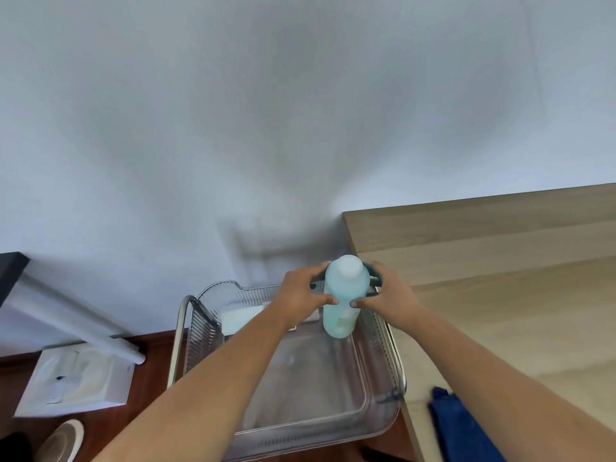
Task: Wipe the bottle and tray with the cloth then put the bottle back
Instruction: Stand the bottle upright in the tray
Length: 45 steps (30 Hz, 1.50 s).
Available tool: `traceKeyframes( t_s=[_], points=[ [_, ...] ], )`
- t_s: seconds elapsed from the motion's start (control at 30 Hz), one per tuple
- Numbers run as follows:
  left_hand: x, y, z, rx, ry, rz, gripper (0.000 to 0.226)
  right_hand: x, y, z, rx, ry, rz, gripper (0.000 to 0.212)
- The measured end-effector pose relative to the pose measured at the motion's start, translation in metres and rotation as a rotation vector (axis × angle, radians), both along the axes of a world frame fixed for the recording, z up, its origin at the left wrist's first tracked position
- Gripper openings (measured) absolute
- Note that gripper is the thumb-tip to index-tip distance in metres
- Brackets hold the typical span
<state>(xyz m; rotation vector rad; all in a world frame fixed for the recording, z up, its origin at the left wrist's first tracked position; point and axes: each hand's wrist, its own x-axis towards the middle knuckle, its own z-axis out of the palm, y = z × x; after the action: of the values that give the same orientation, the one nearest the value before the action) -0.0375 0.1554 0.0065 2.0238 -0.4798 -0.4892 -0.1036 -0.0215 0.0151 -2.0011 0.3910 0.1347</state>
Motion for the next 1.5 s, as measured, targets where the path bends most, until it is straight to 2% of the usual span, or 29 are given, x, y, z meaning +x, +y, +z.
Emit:
traceKeyframes(
  t_s=[0.33, 0.53, 0.67, 0.73, 0.9, 1.0, 1.13, 1.27, 1.5],
  points=[
    [0.01, -0.007, -0.002, -0.013, 0.001, 0.041, 0.073, 0.017, -0.008, 0.0, -0.004, 0.005, 0.025, 0.082],
    [-0.003, -0.004, -0.002, 0.017, 0.019, 0.072, 0.083, -0.008, -0.005, 0.002, -0.027, -0.004, -0.026, 0.087],
    [-0.022, 0.02, -0.012, 0.069, -0.002, 0.091, 0.078, -0.043, 0.003, 0.006, -0.022, -0.106, -0.156, 0.077],
    [-0.036, 0.039, -0.025, 0.132, -0.002, 0.105, 0.075, -0.061, 0.015, 0.003, -0.04, -0.151, -0.151, 0.071],
    [-0.063, 0.088, -0.076, 0.419, 0.029, 0.061, 0.075, -0.079, 0.054, -0.034, -0.184, -0.099, 0.094, 0.066],
    [-0.07, 0.109, -0.108, 0.592, 0.053, 0.017, 0.08, -0.071, 0.069, -0.071, -0.253, 0.058, 0.234, 0.066],
    [-0.075, 0.122, -0.141, 0.771, 0.064, -0.065, 0.082, -0.055, 0.082, -0.121, -0.468, 0.274, 0.442, 0.073],
    [-0.078, 0.124, -0.161, 0.886, 0.023, -0.113, 0.09, -0.047, 0.09, -0.154, -0.686, 0.412, 0.646, 0.084],
    [-0.079, 0.124, -0.172, 0.949, 0.04, -0.202, 0.107, -0.051, 0.091, -0.171, -0.788, 0.455, 0.735, 0.094]
  ],
)
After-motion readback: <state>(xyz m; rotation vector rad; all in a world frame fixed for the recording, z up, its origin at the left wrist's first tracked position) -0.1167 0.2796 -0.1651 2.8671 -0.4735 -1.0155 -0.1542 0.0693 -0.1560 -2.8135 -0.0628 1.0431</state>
